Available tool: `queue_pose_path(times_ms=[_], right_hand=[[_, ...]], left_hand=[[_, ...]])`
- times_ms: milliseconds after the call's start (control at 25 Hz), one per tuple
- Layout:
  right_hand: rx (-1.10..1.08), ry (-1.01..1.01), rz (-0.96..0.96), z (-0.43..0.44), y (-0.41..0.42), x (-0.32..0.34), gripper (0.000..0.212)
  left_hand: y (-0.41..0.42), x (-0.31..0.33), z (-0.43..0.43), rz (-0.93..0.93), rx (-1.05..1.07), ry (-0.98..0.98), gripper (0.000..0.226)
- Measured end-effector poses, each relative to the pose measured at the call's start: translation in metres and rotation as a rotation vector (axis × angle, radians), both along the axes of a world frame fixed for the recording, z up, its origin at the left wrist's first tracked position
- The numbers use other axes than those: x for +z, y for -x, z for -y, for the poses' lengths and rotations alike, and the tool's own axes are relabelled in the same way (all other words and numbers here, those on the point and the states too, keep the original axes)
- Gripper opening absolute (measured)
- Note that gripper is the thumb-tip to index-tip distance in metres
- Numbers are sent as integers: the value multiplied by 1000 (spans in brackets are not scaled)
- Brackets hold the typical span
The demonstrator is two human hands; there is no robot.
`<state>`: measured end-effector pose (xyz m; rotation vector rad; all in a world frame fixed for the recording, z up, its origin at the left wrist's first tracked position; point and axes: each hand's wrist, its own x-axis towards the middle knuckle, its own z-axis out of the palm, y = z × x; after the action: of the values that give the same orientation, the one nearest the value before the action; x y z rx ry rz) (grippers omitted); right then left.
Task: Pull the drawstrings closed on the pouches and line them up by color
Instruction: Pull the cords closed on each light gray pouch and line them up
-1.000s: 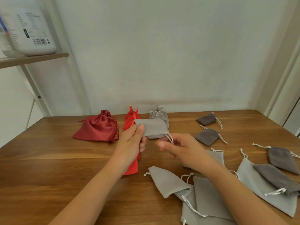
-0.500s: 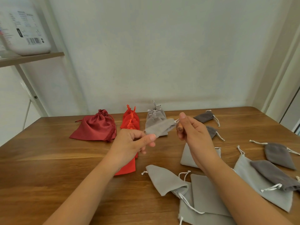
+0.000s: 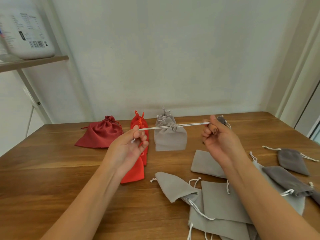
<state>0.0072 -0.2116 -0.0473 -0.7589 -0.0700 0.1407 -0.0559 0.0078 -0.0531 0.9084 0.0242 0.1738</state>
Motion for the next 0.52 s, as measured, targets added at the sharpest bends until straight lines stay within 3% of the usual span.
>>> queue_pose_path(times_ms=[120,160,240,320,520], right_hand=[[9,-54,-14,0,3,1,48],[39,-69,-12,0,6,1,45],[146,-36,31,-4,12,2,51],[240,67,89,-10,20,2,51],[340,157,186,-14,21,-4,5]], left_hand=[[0,-2,1,-22,-38,127,38],[1,-2,1,-29,-45,136,39],[2,-3,-1,-48,-18,141,16],[3,-3,-3,-65,25,166,15],[6,1,1,-92,14,156,27]])
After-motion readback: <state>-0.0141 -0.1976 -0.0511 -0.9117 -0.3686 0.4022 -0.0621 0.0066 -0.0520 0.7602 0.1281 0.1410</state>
